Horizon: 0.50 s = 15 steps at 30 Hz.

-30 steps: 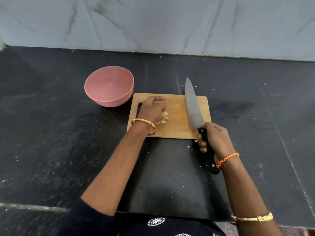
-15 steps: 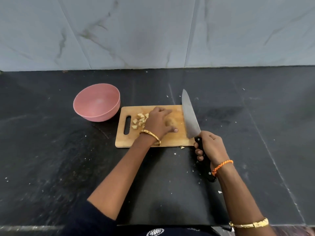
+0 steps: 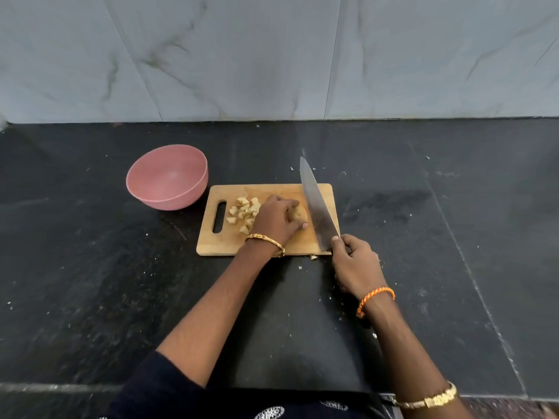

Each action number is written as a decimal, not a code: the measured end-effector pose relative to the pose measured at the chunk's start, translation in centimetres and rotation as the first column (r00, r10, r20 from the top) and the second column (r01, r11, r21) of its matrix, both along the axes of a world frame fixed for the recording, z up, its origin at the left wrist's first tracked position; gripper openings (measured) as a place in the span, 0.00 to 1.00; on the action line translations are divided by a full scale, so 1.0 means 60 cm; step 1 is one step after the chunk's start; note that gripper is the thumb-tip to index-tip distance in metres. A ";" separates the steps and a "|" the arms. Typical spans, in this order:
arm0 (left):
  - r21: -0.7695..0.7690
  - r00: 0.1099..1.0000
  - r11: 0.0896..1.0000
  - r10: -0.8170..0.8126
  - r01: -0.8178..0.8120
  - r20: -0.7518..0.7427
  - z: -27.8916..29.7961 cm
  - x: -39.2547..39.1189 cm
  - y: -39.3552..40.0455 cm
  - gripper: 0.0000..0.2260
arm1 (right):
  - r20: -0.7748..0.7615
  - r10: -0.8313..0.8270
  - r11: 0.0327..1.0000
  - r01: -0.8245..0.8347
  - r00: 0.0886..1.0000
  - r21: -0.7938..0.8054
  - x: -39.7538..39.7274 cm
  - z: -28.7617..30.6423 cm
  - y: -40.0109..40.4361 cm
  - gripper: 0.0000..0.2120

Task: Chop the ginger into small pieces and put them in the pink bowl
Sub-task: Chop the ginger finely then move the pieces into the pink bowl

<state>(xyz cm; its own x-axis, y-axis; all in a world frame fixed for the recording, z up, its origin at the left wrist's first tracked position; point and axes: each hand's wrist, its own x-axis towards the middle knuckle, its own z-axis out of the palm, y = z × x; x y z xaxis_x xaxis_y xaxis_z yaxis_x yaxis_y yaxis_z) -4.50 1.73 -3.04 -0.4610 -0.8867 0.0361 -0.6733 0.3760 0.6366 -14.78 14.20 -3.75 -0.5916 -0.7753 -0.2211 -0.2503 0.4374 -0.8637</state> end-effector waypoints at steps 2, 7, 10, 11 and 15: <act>-0.014 1.000 1.000 0.007 -0.007 -0.010 0.002 -0.001 0.001 0.19 | -0.024 0.000 1.000 0.000 1.000 0.009 0.000 0.002 -0.005 0.19; -0.019 1.000 1.000 -0.011 0.011 0.005 0.006 0.004 -0.006 0.17 | -0.047 0.051 0.998 -0.049 0.998 0.042 0.000 0.013 -0.021 0.17; -0.025 1.000 1.000 -0.001 0.001 0.015 0.004 0.004 -0.007 0.17 | -0.053 0.078 0.995 -0.074 0.996 0.073 0.001 0.020 -0.032 0.18; -0.026 1.000 1.000 0.004 -0.004 0.012 0.003 0.004 -0.006 0.17 | -0.058 0.085 0.993 -0.080 0.995 0.081 0.002 0.021 -0.036 0.18; -0.016 1.000 1.000 0.012 -0.012 -0.013 0.002 0.004 -0.007 0.16 | -0.067 0.113 0.987 -0.104 0.991 0.122 0.000 0.025 -0.054 0.17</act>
